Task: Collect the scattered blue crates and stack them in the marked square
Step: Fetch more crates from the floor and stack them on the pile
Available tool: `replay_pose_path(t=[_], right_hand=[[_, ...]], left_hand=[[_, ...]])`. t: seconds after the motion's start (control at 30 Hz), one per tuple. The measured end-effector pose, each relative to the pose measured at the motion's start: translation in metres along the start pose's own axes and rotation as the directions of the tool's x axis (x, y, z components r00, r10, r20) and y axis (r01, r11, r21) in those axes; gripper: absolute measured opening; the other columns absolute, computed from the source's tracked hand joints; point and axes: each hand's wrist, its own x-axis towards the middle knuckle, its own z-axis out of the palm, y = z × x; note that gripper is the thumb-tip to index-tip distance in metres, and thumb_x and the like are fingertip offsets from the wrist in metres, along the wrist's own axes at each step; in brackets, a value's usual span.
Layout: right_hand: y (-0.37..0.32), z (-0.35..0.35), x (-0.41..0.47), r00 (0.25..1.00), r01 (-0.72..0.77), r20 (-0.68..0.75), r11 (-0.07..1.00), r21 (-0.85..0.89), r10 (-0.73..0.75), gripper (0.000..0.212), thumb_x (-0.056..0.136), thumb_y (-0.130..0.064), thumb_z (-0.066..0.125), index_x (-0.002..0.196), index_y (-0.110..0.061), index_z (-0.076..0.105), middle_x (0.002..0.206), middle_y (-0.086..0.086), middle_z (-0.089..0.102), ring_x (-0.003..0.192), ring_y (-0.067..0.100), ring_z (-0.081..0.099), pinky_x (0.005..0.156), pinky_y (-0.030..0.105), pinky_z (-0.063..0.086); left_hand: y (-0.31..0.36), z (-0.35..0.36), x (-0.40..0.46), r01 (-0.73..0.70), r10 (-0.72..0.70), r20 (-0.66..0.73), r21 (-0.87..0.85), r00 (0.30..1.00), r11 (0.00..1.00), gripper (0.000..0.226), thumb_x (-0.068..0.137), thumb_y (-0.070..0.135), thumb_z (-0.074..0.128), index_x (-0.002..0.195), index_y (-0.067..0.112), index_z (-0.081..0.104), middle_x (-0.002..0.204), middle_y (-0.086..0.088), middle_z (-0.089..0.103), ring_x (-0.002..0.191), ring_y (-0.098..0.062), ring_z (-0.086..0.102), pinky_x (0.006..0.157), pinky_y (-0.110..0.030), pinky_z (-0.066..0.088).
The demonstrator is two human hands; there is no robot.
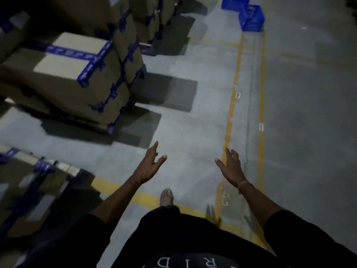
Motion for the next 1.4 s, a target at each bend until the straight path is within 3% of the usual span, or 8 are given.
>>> replay_pose_path(t=[0.2, 0.33, 0.47, 0.7, 0.87, 1.0, 1.4], right_hand=[[-0.032, -0.043, 0.096, 0.989, -0.077, -0.122, 0.994, 0.083, 0.086, 0.082, 0.092, -0.063, 0.048, 0.157, -0.028, 0.012, 0.163, -0.009, 0.001, 0.151, 0.025, 0.009, 0.118, 0.045, 0.019], [-0.040, -0.068, 0.151, 0.973, -0.119, -0.181, 0.981, 0.150, 0.146, 0.082, 0.092, -0.063, 0.048, 0.157, -0.029, 0.011, 0.163, -0.010, 0.001, 0.151, 0.024, 0.009, 0.119, 0.044, 0.019], [-0.037, -0.104, 0.222, 0.954, -0.168, -0.208, 0.959, 0.227, 0.216, 0.082, 0.092, -0.061, 0.050, 0.157, -0.030, 0.010, 0.162, -0.010, 0.001, 0.150, 0.025, 0.009, 0.118, 0.047, 0.024], [-0.021, -0.190, 0.377, 0.947, -0.182, -0.217, 0.954, 0.238, 0.235, 0.083, 0.092, -0.063, 0.049, 0.157, -0.030, 0.011, 0.162, -0.012, 0.000, 0.150, 0.026, 0.008, 0.118, 0.048, 0.025], [-0.026, -0.276, 0.488, 0.954, -0.174, -0.207, 0.964, 0.200, 0.215, 0.085, 0.090, -0.065, 0.049, 0.157, -0.030, 0.010, 0.162, -0.010, -0.001, 0.151, 0.026, 0.007, 0.119, 0.048, 0.022], [-0.044, -0.339, 0.569, 0.956, -0.150, -0.227, 0.974, 0.168, 0.186, 0.083, 0.092, -0.061, 0.051, 0.157, -0.027, 0.013, 0.162, -0.007, 0.002, 0.150, 0.027, 0.011, 0.119, 0.046, 0.024], [-0.080, -0.464, 0.847, 0.957, -0.114, -0.252, 0.987, 0.115, 0.141, 0.084, 0.091, -0.060, 0.052, 0.157, -0.023, 0.015, 0.161, -0.007, 0.003, 0.149, 0.027, 0.012, 0.119, 0.044, 0.023]], left_hand=[[0.053, -0.034, 0.156, -0.133, 0.111, 0.177, 0.117, 0.978, 0.984, 0.083, 0.094, 0.065, 0.053, 0.159, 0.036, 0.011, 0.166, 0.010, 0.015, 0.142, -0.013, 0.039, 0.104, -0.029, 0.042], [0.091, -0.037, 0.249, -0.188, 0.141, 0.258, 0.165, 0.956, 0.968, 0.084, 0.093, 0.066, 0.053, 0.159, 0.037, 0.011, 0.166, 0.011, 0.017, 0.141, -0.010, 0.040, 0.110, -0.038, 0.042], [0.123, -0.022, 0.343, -0.205, 0.138, 0.327, 0.180, 0.935, 0.962, 0.084, 0.093, 0.067, 0.053, 0.159, 0.039, 0.010, 0.165, 0.012, 0.016, 0.140, -0.009, 0.040, 0.111, -0.038, 0.041], [0.187, 0.028, 0.512, -0.214, 0.158, 0.303, 0.163, 0.940, 0.963, 0.082, 0.094, 0.061, 0.056, 0.159, 0.034, 0.014, 0.163, 0.009, 0.023, 0.138, -0.012, 0.044, 0.110, -0.036, 0.042], [0.257, 0.050, 0.620, -0.227, 0.182, 0.269, 0.150, 0.946, 0.962, 0.080, 0.095, 0.053, 0.058, 0.160, 0.028, 0.016, 0.162, 0.005, 0.025, 0.137, -0.013, 0.045, 0.095, -0.020, 0.044], [0.301, 0.062, 0.701, -0.204, 0.180, 0.228, 0.089, 0.957, 0.975, 0.081, 0.096, 0.051, 0.059, 0.160, 0.027, 0.016, 0.163, 0.003, 0.023, 0.138, -0.013, 0.044, 0.102, -0.027, 0.042], [0.376, 0.086, 0.993, -0.184, 0.173, 0.231, 0.029, 0.958, 0.982, 0.080, 0.097, 0.051, 0.056, 0.160, 0.030, 0.012, 0.164, 0.005, 0.018, 0.141, -0.015, 0.040, 0.103, -0.028, 0.040]])
